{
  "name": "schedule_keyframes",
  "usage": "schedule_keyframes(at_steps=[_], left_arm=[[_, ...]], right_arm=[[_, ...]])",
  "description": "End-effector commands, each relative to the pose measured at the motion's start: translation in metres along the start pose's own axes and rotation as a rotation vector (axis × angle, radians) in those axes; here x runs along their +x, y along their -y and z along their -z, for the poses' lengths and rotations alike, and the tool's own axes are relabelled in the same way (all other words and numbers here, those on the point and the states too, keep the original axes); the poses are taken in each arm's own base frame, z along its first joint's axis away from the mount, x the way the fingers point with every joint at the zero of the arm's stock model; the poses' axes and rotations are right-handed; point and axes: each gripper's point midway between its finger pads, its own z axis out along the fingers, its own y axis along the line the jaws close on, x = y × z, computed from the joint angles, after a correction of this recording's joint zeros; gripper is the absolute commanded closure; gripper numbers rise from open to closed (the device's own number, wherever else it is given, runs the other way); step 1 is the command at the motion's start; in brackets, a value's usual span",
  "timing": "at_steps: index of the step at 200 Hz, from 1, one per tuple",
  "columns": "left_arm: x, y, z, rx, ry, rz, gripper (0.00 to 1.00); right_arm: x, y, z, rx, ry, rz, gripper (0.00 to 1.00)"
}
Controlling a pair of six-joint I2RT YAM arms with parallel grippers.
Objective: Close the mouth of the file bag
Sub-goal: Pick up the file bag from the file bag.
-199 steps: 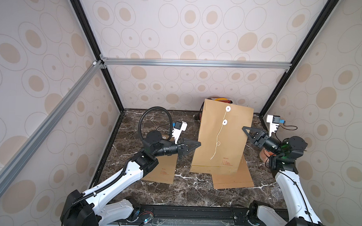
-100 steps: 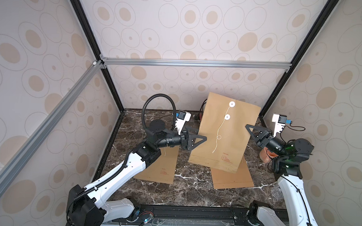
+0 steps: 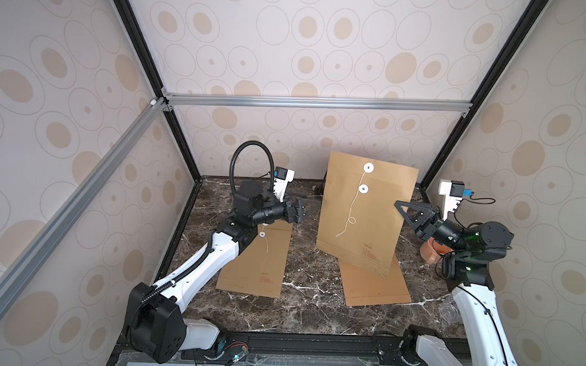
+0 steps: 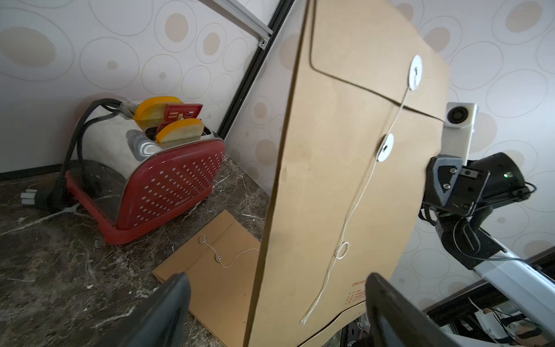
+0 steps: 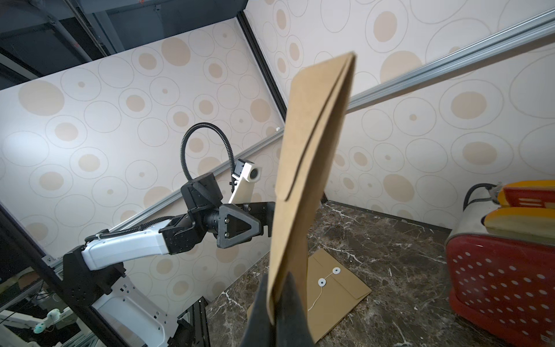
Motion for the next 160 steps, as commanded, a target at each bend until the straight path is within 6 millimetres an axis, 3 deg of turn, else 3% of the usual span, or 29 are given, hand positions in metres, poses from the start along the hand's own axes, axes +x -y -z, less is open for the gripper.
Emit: schedule_keyframes(at_steps=[1,40,81,101,114,118,125,142,160], left_arm=[[-0.024,0.031,0.001,0.138,0.064,-0.081,0.08],[-0.015,0.023,0.004,0.128,0.062,-0.062,0.06],[-0.037,0.040,0.021,0.254,0.152,-0.011,0.21],[-0.037,0.047,0.025,0.284,0.157,-0.012,0.36],[-0.037,0.047,0.025,0.286,0.158,-0.005,0.62],[-0.037,0.047,0.025,0.286,0.157,-0.001,0.66],[-0.037,0.046,0.024,0.284,0.154,0.007,0.64],[-0.032,0.037,0.020,0.240,0.123,0.026,0.44],[-0.023,0.020,0.017,0.143,0.084,0.029,0.35]], right_arm=[[-0.005,-0.018,-0.008,-0.062,-0.024,0.068,1.00],[-0.001,-0.023,-0.018,-0.093,-0.044,0.078,1.00],[-0.002,-0.015,-0.024,-0.107,-0.030,0.054,1.00],[-0.002,-0.012,-0.027,-0.098,-0.026,0.062,1.00],[-0.001,-0.009,-0.027,-0.088,-0.029,0.060,1.00],[-0.001,-0.009,-0.028,-0.089,-0.030,0.059,1.00],[-0.001,-0.009,-0.028,-0.092,-0.030,0.055,1.00],[-0.005,-0.013,-0.028,-0.101,-0.021,0.057,1.00],[-0.009,-0.021,-0.027,-0.111,-0.018,0.069,1.00]])
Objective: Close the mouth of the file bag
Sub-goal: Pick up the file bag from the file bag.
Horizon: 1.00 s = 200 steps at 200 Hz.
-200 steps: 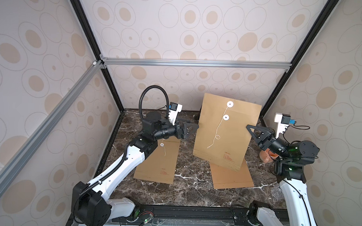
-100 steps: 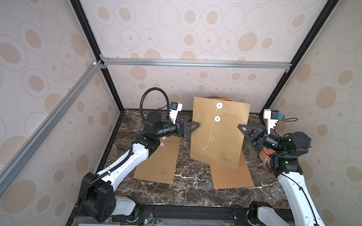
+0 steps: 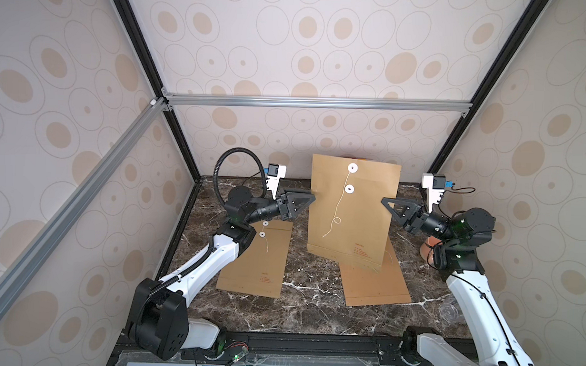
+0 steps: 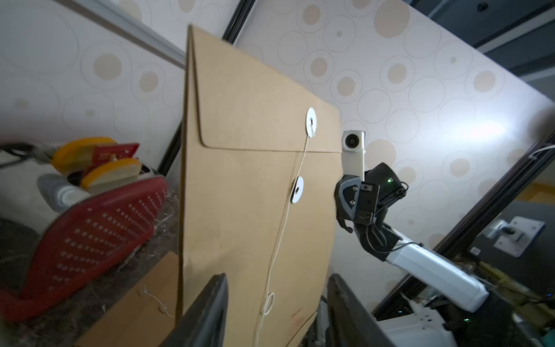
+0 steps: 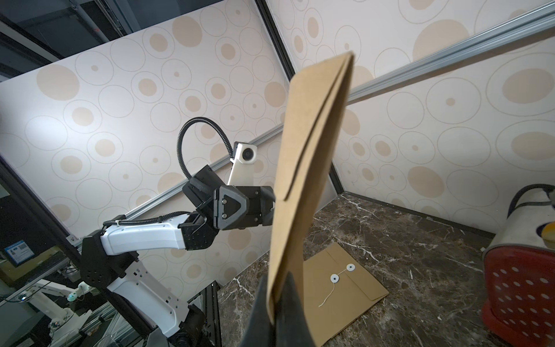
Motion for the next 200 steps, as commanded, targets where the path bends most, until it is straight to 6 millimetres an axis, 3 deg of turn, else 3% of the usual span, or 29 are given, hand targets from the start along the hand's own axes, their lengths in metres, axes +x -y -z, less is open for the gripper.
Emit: schedule_keyframes(at_steps=[1,18,55,90,129,200], left_arm=[[-0.002,-0.003,0.003,-0.064,-0.023,-0.025,0.34],[-0.001,-0.011,0.006,-0.119,-0.022,-0.036,0.22],[-0.003,-0.007,0.005,-0.095,-0.004,-0.043,0.19],[-0.012,0.015,0.009,-0.016,0.029,-0.080,0.18],[-0.019,0.034,0.008,0.084,0.056,-0.072,0.38],[-0.020,0.035,0.006,0.107,0.047,-0.044,0.58]], right_arm=[[-0.017,-0.021,-0.001,-0.035,0.026,0.074,1.00],[-0.019,-0.030,0.000,-0.041,0.027,0.089,1.00],[-0.018,-0.039,-0.003,-0.061,0.017,0.082,1.00],[-0.016,-0.044,-0.007,-0.074,0.022,0.079,1.00],[-0.017,-0.035,-0.012,-0.059,0.012,0.074,1.00],[-0.022,-0.023,-0.018,-0.046,0.022,0.056,1.00]])
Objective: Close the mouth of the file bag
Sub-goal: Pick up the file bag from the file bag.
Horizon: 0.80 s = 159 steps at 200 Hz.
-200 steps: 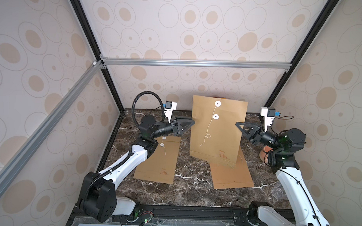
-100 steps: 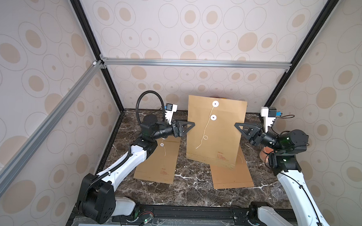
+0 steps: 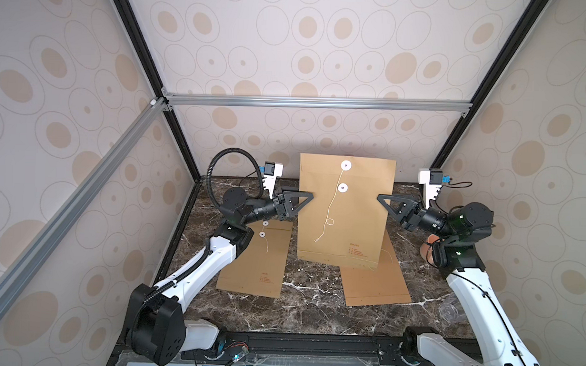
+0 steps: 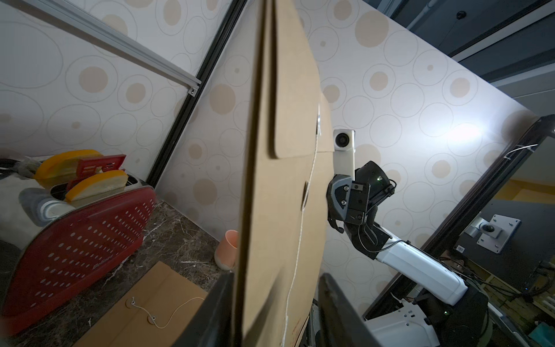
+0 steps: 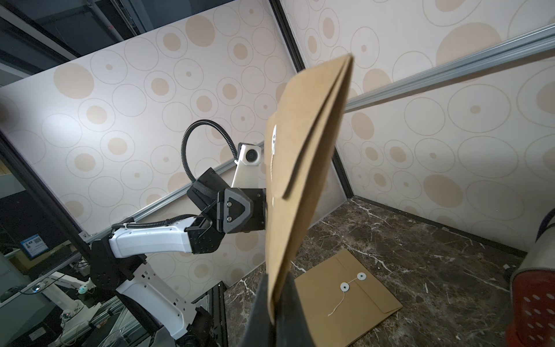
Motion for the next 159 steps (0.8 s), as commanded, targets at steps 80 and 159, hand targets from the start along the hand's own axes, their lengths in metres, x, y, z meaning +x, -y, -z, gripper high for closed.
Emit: schedule_keyframes(at_steps=[80,159], left_arm=[[-0.001,-0.001,-0.007,0.033,-0.028,0.042,0.81],[-0.001,0.002,-0.004,0.014,-0.034,0.005,1.00]], right_arm=[[-0.009,0.003,-0.004,0.004,0.032,0.033,1.00],[0.011,0.027,0.002,0.139,0.001,0.039,0.85]])
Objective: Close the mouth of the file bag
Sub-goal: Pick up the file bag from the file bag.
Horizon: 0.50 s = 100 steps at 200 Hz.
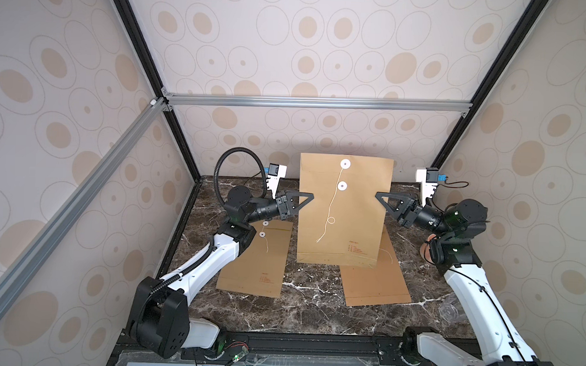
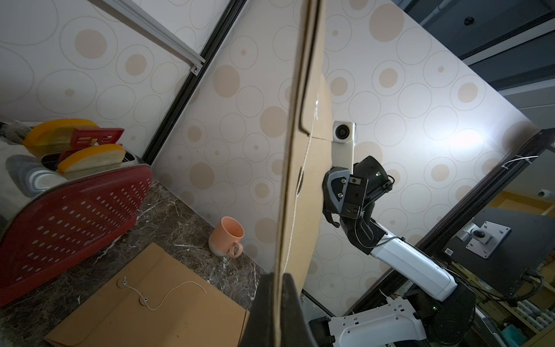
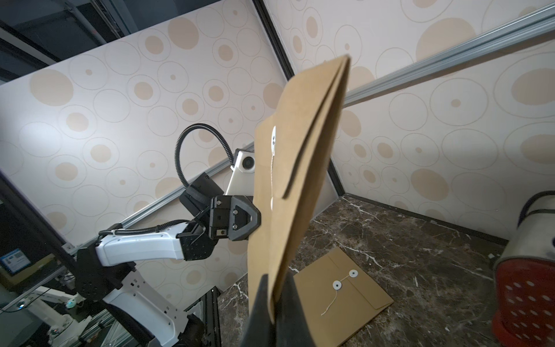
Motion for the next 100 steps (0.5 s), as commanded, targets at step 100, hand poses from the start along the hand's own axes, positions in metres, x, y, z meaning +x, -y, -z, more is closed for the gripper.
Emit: schedule_keyframes(at_steps=[100], left_arm=[[0.006,0.028,0.031,-0.283,-0.100,-0.485,1.00]], right_arm=[[0.053,0.032,0.072,0.475,0.187,0.163,0.54]])
